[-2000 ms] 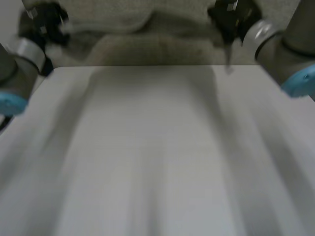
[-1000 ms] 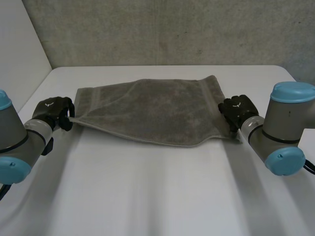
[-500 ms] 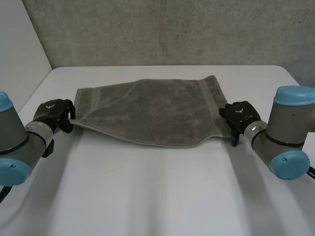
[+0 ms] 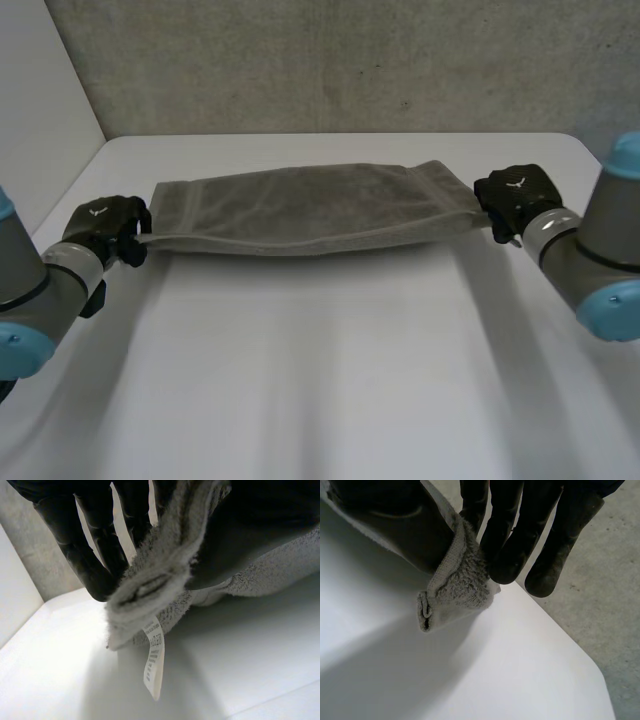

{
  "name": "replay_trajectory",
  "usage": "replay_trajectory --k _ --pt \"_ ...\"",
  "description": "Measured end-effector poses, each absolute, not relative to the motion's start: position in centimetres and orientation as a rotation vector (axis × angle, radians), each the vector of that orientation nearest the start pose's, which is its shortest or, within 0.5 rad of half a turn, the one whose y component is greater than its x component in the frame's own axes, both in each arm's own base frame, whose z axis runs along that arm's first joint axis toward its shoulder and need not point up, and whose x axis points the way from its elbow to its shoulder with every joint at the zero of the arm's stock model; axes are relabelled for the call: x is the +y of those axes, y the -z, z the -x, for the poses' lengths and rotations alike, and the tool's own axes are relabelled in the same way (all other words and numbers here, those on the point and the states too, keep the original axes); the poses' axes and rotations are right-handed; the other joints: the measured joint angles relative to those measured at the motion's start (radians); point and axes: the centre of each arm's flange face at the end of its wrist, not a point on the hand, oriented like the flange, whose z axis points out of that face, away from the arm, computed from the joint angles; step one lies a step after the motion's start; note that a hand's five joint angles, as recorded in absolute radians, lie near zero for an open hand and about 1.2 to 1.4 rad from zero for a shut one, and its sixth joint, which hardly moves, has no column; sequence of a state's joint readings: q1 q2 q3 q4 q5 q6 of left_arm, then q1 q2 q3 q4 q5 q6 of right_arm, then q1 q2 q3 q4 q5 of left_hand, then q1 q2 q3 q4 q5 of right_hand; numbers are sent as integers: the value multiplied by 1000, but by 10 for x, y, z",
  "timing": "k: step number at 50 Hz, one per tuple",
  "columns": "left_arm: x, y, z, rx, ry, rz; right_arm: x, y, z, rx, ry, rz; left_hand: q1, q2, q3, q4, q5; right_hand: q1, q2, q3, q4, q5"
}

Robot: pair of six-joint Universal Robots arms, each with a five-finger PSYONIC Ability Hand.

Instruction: Fold the towel.

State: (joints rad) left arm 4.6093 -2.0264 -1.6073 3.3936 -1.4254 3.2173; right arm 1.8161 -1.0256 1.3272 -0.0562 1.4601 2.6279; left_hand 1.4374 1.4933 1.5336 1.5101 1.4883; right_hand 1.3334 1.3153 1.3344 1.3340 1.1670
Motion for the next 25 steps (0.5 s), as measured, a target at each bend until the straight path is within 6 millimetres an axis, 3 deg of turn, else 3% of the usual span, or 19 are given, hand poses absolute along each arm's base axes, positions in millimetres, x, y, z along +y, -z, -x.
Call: replay_trajectory --k 6,12,17,22,25 --pt "-329 -182 176 2561 2040 -418 -328 -190 -215 2415 1777 1312 0 0 0 0 0 0 0 0 0 0" --pt "-294 -195 163 2662 1955 -454 -300 -180 -187 2477 1462 1608 0 0 0 0 0 0 0 0 0 0" --pt "-257 -199 152 2742 1816 -557 -281 -206 -159 2464 1384 1625 0 0 0 0 0 0 0 0 0 0" --pt "-225 -202 141 2719 1706 -716 -265 -250 -140 2370 1472 1515 0 0 0 0 0 0 0 0 0 0" --pt "-218 -204 135 2682 1678 -781 -260 -267 -134 2314 1514 1458 0 0 0 0 0 0 0 0 0 0"
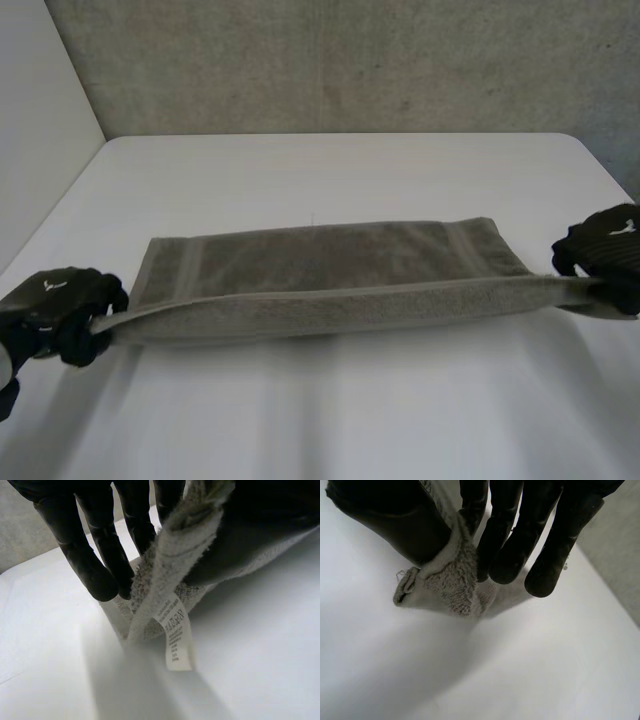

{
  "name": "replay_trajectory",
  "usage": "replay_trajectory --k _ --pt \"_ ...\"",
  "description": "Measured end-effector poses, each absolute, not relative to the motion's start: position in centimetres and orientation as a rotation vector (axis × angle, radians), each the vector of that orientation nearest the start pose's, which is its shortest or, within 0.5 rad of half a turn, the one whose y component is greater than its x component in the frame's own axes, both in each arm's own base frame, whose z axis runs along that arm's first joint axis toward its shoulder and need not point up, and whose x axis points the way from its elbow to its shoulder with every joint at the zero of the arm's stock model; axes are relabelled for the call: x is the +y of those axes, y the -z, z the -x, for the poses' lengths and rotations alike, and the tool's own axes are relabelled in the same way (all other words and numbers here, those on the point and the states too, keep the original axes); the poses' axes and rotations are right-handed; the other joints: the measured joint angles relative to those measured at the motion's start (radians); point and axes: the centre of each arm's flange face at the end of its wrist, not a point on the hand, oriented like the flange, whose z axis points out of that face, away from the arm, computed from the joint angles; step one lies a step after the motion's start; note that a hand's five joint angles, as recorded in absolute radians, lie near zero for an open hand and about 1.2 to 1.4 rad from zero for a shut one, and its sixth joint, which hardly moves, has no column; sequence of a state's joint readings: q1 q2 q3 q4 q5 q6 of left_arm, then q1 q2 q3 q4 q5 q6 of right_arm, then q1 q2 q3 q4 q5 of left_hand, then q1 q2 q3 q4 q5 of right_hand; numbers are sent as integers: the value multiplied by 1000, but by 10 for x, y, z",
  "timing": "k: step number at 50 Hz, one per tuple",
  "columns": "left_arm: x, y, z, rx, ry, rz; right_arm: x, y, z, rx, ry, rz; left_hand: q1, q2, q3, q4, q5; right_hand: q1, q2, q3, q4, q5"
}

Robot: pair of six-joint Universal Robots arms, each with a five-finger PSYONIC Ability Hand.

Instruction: Fold the towel.

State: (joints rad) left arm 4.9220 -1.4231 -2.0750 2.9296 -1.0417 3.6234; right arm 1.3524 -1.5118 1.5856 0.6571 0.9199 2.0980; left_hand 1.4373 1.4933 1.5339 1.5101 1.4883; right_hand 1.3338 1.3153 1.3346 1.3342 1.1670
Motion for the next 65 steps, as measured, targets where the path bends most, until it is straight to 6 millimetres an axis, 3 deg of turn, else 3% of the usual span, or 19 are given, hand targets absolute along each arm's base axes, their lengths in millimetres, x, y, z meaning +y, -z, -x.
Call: replay_trajectory --k 5,10,14,18,22,33,42,53,54,55,59,61,62,65 --pt "-223 -205 130 2630 1686 -840 -263 -268 -131 2276 1501 1417 0 0 0 0 0 0 0 0 0 0" --pt "-249 -196 138 2622 1740 -899 -282 -238 -148 2309 1383 1481 0 0 0 8 6 1 9 0 0 5" --pt "-277 -177 156 2664 1748 -926 -302 -212 -171 2345 1348 1565 0 0 1 8 16 3 9 0 0 11" --pt "-306 -157 170 2690 1720 -912 -327 -195 -192 2368 1401 1573 0 0 1 8 16 3 9 0 0 11" --pt "-330 -144 180 2676 1710 -905 -353 -191 -209 2361 1505 1495 0 0 1 8 16 3 9 0 0 11" --pt "-376 -132 191 2630 1751 -808 -396 -182 -242 2307 1668 1399 0 0 2 8 16 3 9 0 0 11" --pt "-398 -131 190 2615 1803 -706 -421 -167 -257 2302 1774 1400 0 0 2 8 16 3 9 0 0 11" --pt "-412 -124 188 2587 1802 -664 -443 -155 -258 2326 1873 1373 0 0 2 8 16 -1 7 -4 -4 2" --pt "-412 -123 188 2587 1801 -664 -444 -154 -258 2326 1876 1372 0 -12 -20 -10 3 -10 -2 -13 -7 -10" --pt "-412 -123 188 2587 1799 -663 -444 -153 -259 2325 1877 1373 -30 -54 -82 -68 -42 -152 -148 -151 -158 -172" --pt "-411 -122 188 2592 1793 -660 -439 -149 -269 2300 1865 1394 -673 -683 -700 -713 -654 -809 -822 -803 -806 -849" --pt "-410 -122 189 2595 1790 -661 -434 -150 -276 2282 1857 1405 -981 -987 -1017 -1034 -972 -1021 -1026 -1025 -1025 -1060" --pt "-408 -123 190 2597 1789 -663 -431 -151 -280 2271 1852 1408 -1111 -1132 -1188 -1186 -1135 -1076 -1070 -1080 -1077 -1110" --pt "-405 -127 192 2596 1795 -668 -426 -155 -286 2249 1850 1398 -1169 -1225 -1277 -1249 -1245 -1098 -1073 -1091 -1083 -1110"
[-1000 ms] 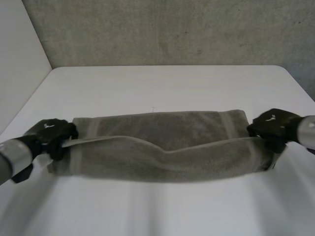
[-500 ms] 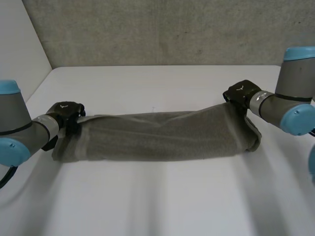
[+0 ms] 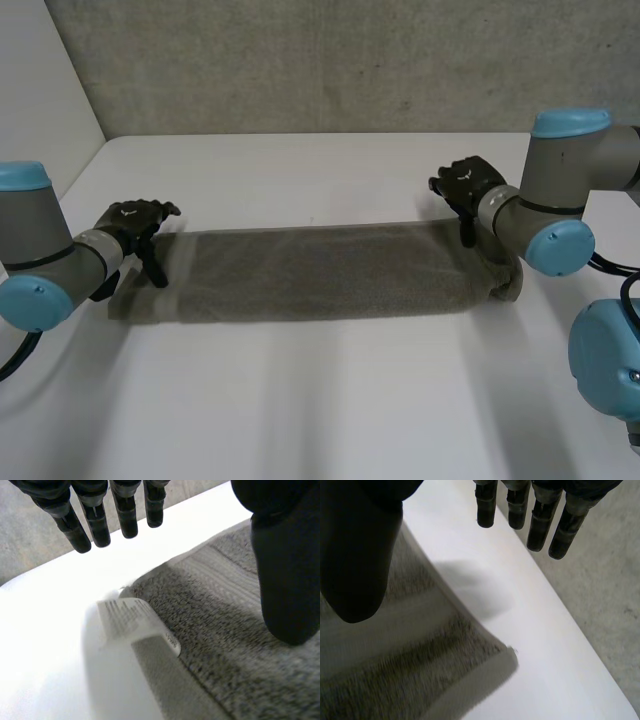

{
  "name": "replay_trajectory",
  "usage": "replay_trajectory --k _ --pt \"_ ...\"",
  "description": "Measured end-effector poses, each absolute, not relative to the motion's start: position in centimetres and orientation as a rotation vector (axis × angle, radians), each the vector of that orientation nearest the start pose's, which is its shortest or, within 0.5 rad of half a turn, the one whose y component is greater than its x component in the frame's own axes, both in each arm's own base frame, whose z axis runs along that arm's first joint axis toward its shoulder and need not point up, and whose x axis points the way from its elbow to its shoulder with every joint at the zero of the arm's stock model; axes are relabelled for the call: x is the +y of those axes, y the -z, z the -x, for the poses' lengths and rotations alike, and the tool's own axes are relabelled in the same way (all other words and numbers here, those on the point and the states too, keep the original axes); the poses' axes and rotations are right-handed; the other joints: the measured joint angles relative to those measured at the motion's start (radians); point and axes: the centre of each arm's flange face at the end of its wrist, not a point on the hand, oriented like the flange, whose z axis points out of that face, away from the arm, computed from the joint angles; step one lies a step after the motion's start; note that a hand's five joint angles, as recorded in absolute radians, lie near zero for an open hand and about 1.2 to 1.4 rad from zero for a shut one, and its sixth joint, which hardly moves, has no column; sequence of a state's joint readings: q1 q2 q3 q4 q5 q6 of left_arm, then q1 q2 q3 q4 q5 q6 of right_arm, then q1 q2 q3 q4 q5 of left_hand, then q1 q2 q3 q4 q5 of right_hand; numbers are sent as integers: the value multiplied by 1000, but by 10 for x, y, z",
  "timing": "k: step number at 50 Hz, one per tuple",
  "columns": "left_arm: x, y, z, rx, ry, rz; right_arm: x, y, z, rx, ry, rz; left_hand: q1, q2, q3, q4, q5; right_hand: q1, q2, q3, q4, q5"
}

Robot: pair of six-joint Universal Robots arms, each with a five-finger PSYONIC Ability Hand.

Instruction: Fold the towel.

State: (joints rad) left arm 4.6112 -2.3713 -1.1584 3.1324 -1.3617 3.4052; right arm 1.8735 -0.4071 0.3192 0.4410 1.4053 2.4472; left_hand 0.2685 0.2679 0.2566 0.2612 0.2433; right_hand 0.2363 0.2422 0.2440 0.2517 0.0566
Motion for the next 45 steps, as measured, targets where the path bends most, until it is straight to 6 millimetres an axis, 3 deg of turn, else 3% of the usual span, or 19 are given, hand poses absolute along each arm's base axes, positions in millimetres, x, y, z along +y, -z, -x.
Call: replay_trajectory --k 5,11,17,22,30,37,45 --pt "-395 -146 195 2570 1832 -677 -416 -186 -292 2200 1879 1289 -1 -3 -7 0 -16 -2 0 0 0 0" --pt "-376 -175 194 2533 1899 -656 -400 -229 -285 2160 1922 1188 -3 -4 -7 0 -19 -2 0 0 0 0" --pt "-346 -197 190 2504 1967 -623 -365 -252 -265 2186 1928 1143 -5 -7 -11 0 -22 -3 0 0 0 0" --pt "-324 -200 187 2460 2023 -614 -334 -241 -244 2256 1907 1115 -8 -7 -12 0 -23 -6 0 0 0 0" --pt "-302 -181 188 2452 2037 -626 -314 -200 -208 2424 1821 991 -8 -7 -12 0 -23 0 0 0 0 2" --pt "-295 -169 191 2469 2029 -643 -318 -171 -192 2461 1814 880 -8 -7 -12 0 -23 69 57 50 47 73" --pt "-292 -164 194 2469 2046 -648 -331 -142 -190 2424 1804 861 -8 -7 -12 0 -23 147 130 138 141 174"
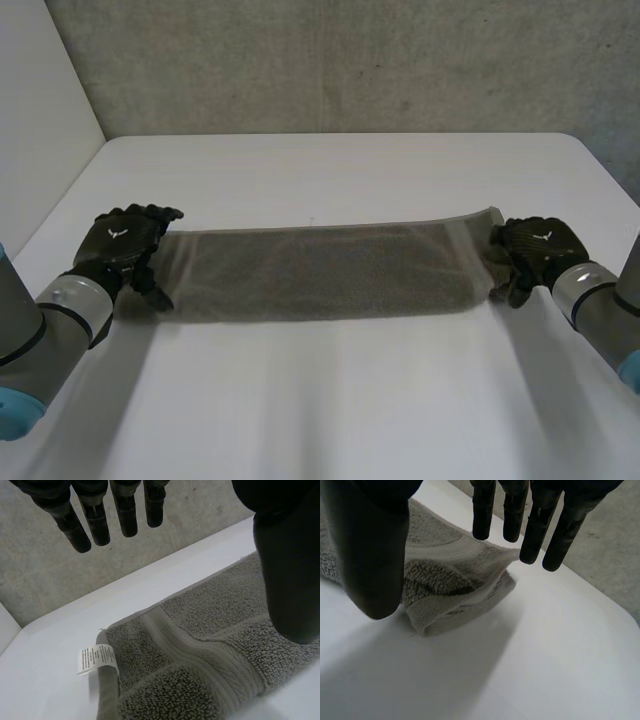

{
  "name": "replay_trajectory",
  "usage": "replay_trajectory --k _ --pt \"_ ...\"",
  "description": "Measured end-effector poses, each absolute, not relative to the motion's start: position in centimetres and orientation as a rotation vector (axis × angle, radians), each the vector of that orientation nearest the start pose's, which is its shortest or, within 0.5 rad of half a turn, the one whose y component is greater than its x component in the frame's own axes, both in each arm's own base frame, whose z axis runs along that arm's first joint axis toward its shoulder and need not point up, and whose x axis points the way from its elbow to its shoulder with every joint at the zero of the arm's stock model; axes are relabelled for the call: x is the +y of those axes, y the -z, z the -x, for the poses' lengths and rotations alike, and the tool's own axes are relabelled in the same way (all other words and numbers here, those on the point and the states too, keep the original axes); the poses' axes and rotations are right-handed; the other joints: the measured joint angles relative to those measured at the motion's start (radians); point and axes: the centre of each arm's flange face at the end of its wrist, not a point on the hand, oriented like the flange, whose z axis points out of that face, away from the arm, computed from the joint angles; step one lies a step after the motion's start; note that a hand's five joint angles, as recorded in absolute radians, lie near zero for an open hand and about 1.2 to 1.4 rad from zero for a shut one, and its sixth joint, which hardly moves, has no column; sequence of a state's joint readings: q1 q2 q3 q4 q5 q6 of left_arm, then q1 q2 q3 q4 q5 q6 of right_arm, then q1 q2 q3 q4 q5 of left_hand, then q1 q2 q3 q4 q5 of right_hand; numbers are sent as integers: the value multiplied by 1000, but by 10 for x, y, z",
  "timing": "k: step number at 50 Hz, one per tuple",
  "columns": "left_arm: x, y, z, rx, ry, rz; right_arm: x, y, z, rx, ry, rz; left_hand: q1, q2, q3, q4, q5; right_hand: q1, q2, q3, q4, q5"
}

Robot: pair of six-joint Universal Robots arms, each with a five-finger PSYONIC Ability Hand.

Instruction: Fold the towel.

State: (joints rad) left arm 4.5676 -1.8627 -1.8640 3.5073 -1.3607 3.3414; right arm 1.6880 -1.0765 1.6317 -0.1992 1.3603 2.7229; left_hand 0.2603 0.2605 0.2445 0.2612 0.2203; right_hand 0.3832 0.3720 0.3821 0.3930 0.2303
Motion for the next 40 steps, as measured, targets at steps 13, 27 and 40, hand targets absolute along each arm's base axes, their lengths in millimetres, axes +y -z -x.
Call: replay_trajectory --k 13,27,40 --pt "-289 -161 196 2478 2043 -655 -339 -124 -194 2424 1728 791 0 0 0 0 0 120 138 134 121 118" --pt "-288 -158 196 2490 2031 -661 -360 -124 -174 2507 1781 748 -1 0 0 0 0 930 937 839 937 884" --pt "-287 -158 197 2492 2029 -661 -378 -153 -76 2897 1878 1085 -1 0 0 0 0 934 937 950 942 890"
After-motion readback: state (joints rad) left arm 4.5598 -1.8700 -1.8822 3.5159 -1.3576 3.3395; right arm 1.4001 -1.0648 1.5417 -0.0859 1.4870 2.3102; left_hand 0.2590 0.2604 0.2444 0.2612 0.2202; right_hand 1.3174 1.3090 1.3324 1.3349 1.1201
